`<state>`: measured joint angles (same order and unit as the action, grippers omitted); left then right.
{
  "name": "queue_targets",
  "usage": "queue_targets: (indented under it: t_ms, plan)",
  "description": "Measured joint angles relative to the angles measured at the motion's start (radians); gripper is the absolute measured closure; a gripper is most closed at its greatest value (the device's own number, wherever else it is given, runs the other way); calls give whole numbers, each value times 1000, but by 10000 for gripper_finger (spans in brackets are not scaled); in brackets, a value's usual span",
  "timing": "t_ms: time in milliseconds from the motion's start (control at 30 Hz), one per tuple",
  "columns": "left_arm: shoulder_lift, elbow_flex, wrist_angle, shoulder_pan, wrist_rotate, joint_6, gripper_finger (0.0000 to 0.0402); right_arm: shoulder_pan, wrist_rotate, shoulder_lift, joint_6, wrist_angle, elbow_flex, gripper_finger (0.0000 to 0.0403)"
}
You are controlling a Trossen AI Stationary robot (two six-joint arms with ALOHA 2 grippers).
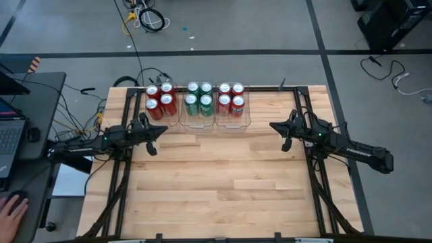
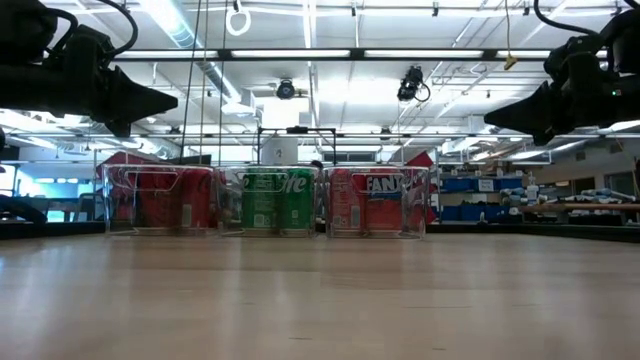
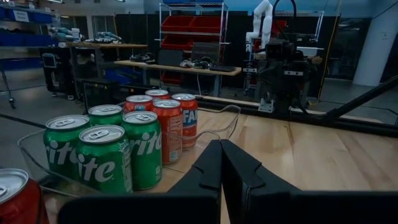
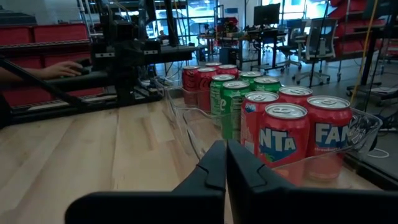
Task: Sort soda cans
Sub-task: Return to Home Position
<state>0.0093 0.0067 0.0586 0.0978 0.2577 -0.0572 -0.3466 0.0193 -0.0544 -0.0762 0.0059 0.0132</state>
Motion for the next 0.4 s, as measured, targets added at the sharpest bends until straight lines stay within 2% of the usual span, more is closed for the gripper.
queue_targets:
  t_ms: [400]
  plan:
    - [0, 0, 0, 0, 0, 0, 395, 0, 0, 0, 0, 0, 0, 399]
